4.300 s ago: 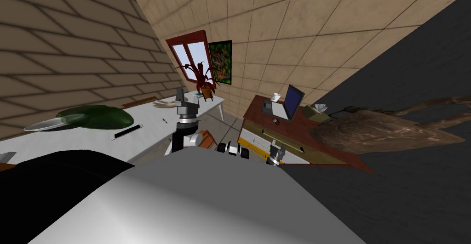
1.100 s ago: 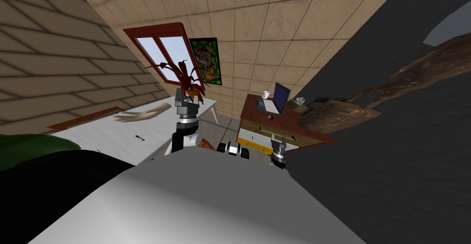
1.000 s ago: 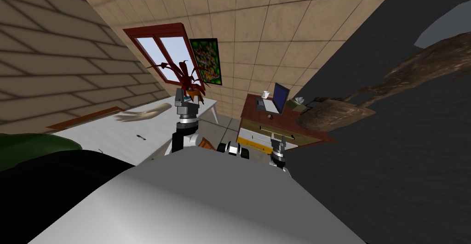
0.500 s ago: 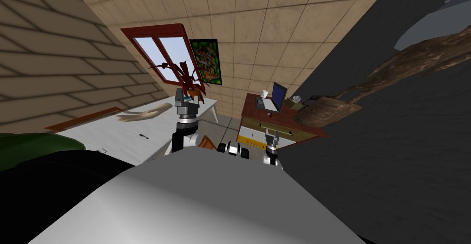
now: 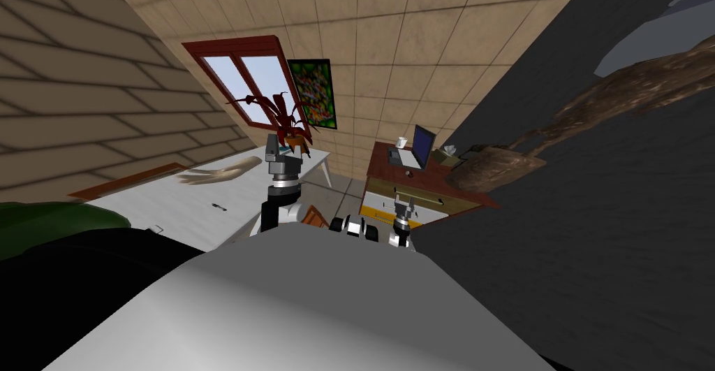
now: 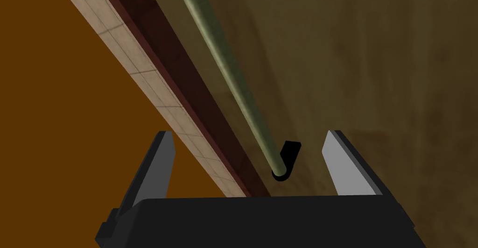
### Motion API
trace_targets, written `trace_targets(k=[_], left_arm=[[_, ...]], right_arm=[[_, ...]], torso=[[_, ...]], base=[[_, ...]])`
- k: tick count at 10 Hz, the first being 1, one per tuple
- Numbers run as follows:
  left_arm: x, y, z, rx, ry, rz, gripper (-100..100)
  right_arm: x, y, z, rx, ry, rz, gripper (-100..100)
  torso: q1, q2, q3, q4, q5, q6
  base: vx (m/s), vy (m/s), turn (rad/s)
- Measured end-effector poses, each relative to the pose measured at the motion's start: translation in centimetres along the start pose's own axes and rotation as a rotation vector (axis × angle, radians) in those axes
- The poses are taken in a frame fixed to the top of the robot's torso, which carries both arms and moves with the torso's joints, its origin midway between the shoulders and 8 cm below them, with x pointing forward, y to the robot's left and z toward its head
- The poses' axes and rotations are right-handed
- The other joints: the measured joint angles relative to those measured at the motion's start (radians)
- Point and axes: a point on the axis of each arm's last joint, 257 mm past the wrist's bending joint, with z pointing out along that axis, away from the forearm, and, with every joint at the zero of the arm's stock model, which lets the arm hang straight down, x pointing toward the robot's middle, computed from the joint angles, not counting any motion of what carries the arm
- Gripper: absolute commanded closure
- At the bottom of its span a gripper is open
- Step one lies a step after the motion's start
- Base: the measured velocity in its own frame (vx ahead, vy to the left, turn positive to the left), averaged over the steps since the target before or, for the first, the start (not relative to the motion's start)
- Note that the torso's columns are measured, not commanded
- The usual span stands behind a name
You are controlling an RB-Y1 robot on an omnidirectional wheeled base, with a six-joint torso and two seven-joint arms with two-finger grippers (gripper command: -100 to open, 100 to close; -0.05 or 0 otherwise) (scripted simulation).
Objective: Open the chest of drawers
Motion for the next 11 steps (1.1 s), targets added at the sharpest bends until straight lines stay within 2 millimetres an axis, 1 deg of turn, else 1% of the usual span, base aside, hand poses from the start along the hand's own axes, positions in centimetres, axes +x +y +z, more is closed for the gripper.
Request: trace_targets(k=[1, 4, 6, 7, 9, 10, 11], left_arm=[[0.0, 0.0, 0.0, 0.0, 0.0, 0.0, 0], [0.0, 0.0, 0.0, 0.0, 0.0, 0.0, 0], [0.0, 0.0, 0.0, 0.0, 0.0, 0.0, 0], [0.0, 0.0, 0.0, 0.0, 0.0, 0.0, 0], [0.0, 0.0, 0.0, 0.0, 0.0, 0.0, 0], [0.0, 0.0, 0.0, 0.0, 0.0, 0.0, 0], [0.0, 0.0, 0.0, 0.0, 0.0, 0.0, 0]], right_arm=[[-0.1, 0.1, 0.0, 0.0, 0.001, 0.002, -100], [0.4, 0.0, 1.8, -0.001, -0.006, 0.005, -100], [0.9, -0.3, 3.3, -0.002, -0.011, 0.007, -100], [1.0, -0.2, 3.4, -0.004, -0.009, 0.008, 100], [0.5, 0.3, 1.5, -0.011, -0.002, 0.007, 100], [0.1, 0.1, 0.9, -0.004, -0.004, 0.004, 100], [0.0, 0.1, 0.8, -0.003, -0.006, 0.004, 100]], torso=[[0.0, 0.0, 0.0, 0.0, 0.0, 0.0], [0.001, 0.0, 0.0, 0.0, 0.0, 0.0], [0.0, 0.0, 0.0, 0.0, 0.0, 0.0], [-0.001, 0.0, 0.0, 0.0, 0.0, 0.0], [-0.003, 0.002, 0.001, 0.002, 0.001, 0.002], [-0.004, 0.001, 0.001, 0.001, -0.001, 0.002], [-0.003, 0.001, 0.001, 0.001, -0.001, 0.002]], base=[[-0.006, 0.02, -0.034], [-0.009, 0.034, -0.024], [-0.009, 0.027, -0.02], [0.008, -0.02, 0.048], [0.022, -0.04, 0.047], [0.01, -0.015, 0.015], [-0.098, 0.027, -0.047]])
